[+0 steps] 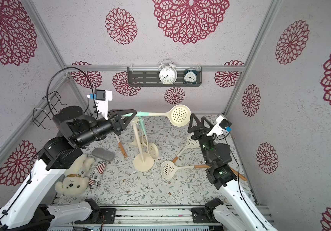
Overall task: Hang the skimmer on the kitchen utensil rack
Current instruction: Pick up the skimmer from the center of the board.
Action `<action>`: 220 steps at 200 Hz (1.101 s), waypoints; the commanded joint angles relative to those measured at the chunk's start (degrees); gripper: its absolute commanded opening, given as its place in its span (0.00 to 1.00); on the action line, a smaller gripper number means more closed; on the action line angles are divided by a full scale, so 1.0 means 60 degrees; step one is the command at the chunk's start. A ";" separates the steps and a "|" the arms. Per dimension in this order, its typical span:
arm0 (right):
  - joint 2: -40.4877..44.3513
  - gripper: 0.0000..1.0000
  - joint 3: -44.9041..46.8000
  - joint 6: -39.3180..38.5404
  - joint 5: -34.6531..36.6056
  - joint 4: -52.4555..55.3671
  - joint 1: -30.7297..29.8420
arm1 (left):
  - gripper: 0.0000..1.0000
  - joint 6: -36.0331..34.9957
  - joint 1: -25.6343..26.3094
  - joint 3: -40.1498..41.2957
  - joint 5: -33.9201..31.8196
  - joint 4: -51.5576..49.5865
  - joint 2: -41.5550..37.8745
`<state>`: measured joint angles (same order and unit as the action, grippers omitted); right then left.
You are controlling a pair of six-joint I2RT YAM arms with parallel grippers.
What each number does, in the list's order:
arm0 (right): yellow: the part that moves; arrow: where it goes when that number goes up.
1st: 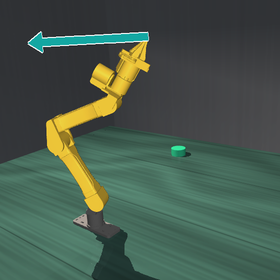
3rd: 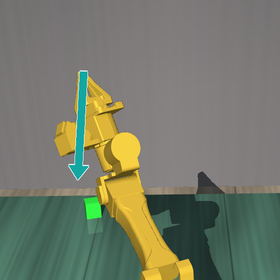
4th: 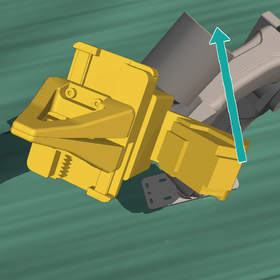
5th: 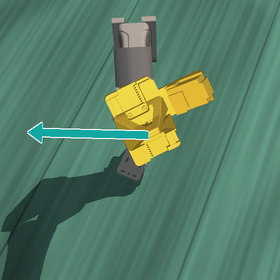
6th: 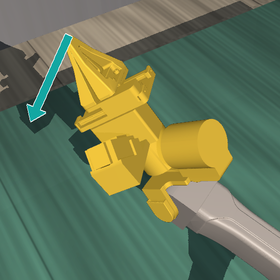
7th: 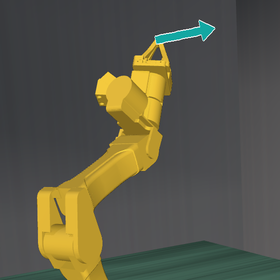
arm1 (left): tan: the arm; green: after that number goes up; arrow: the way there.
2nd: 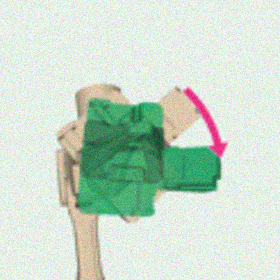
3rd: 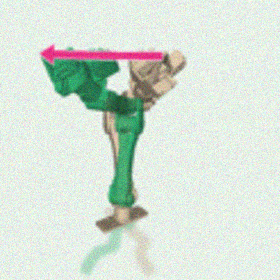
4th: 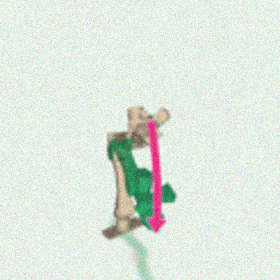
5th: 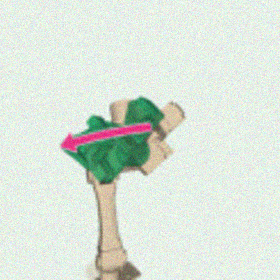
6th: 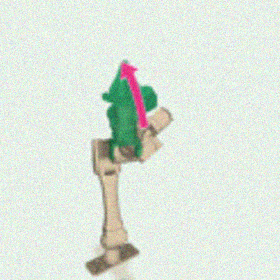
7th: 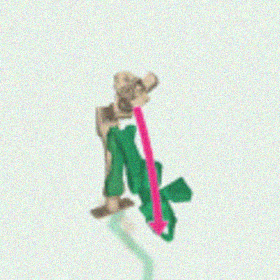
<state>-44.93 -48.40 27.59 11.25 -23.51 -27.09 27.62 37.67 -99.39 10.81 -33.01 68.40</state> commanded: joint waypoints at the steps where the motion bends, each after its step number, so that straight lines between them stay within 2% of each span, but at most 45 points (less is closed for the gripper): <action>1: -0.0140 0.81 -0.1391 -0.4148 -0.1790 0.1673 -0.0036 | 0.00 -0.0696 -0.0268 -0.0908 0.0437 -0.2396 -0.0167; 22: -0.0974 0.84 -0.2975 -0.5494 -0.3381 0.3850 -0.0077 | 0.00 -0.0877 -0.0363 -0.1484 0.0891 -0.3616 -0.0023; 46: -0.1614 0.83 -0.3842 -0.6227 -0.4181 0.4585 -0.0584 | 0.00 -0.0926 -0.0399 -0.1610 0.1129 -0.4178 0.0001; 83: -0.2383 0.72 -0.4484 -0.8037 -0.3483 0.5256 -0.2739 | 0.00 -0.0698 -0.0390 -0.1430 0.1790 -0.3888 -0.0033; 101: -0.2416 0.68 -0.4361 -0.8644 -0.3356 0.5090 -0.3449 | 0.00 -0.0717 -0.0398 -0.1440 0.1887 -0.3901 0.0012; 122: -0.2439 0.62 -0.4204 -0.8858 -0.3398 0.4815 -0.3791 | 0.00 -0.0708 -0.0390 -0.1428 0.1927 -0.3941 0.0053; 165: -0.2683 0.59 -0.3830 -0.8908 -0.3259 0.4604 -0.4352 | 0.00 -0.0458 -0.0390 -0.1076 0.1924 -0.3625 -0.0100; 220: -0.2993 0.43 -0.3507 -0.9185 -0.2973 0.4008 -0.4610 | 0.00 -0.0548 -0.0412 -0.1144 0.1963 -0.3657 0.0143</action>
<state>-62.28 -68.31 -26.11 -7.60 4.56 -54.08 24.25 35.57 -105.89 21.67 -57.45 68.84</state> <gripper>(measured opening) 0.461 0.132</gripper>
